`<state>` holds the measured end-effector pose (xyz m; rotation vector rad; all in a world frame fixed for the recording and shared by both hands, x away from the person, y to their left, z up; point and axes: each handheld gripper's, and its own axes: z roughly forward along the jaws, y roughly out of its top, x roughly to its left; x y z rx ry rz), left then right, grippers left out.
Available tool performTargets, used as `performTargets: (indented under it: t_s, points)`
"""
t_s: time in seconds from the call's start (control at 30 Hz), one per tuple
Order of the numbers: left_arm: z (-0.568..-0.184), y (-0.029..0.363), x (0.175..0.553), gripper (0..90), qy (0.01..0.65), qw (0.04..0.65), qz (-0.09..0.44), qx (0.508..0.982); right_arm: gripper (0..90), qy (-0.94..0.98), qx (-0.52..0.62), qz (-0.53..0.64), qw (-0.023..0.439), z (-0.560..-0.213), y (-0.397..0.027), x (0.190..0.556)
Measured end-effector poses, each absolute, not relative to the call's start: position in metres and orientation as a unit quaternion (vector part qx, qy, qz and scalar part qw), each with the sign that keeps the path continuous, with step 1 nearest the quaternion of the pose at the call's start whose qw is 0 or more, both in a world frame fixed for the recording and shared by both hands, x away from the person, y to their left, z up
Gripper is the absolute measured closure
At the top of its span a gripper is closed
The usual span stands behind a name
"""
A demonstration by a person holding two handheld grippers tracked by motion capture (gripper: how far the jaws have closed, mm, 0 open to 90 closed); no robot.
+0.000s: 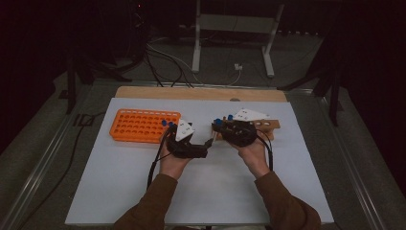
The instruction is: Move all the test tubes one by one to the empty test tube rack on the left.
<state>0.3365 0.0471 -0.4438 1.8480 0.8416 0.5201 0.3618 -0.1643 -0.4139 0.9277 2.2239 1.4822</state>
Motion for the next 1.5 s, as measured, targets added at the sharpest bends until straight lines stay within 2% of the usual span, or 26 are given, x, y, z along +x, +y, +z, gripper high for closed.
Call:
performTargets:
  t_s: [0.2,0.3,0.43,0.53,0.83,1.13,1.5]
  points:
    - [-0.446,0.041,0.337,18.4,0.344,0.499,0.215,0.766,76.5,0.779,0.320,0.518,0.151,-0.415,-0.160,0.360]
    - [-0.446,0.039,0.337,30.7,0.339,0.505,0.213,0.765,76.5,0.780,0.318,0.518,0.148,-0.415,-0.158,0.360]
    - [-0.446,0.037,0.338,51.5,0.330,0.510,0.203,0.768,76.5,0.780,0.316,0.520,0.145,-0.415,-0.156,0.359]
    - [-0.448,0.036,0.338,60.7,0.330,0.509,0.201,0.769,76.5,0.781,0.314,0.521,0.143,-0.415,-0.154,0.359]
    - [-0.448,0.034,0.338,76.4,0.323,0.517,0.194,0.769,76.5,0.781,0.314,0.521,0.141,-0.416,-0.154,0.358]
    - [-0.449,0.034,0.338,78.1,0.320,0.521,0.188,0.769,75.7,0.781,0.316,0.521,0.136,-0.416,-0.155,0.359]
    - [-0.450,0.045,0.341,78.3,0.341,0.517,0.187,0.762,44.6,0.770,0.313,0.542,0.124,-0.413,-0.170,0.357]
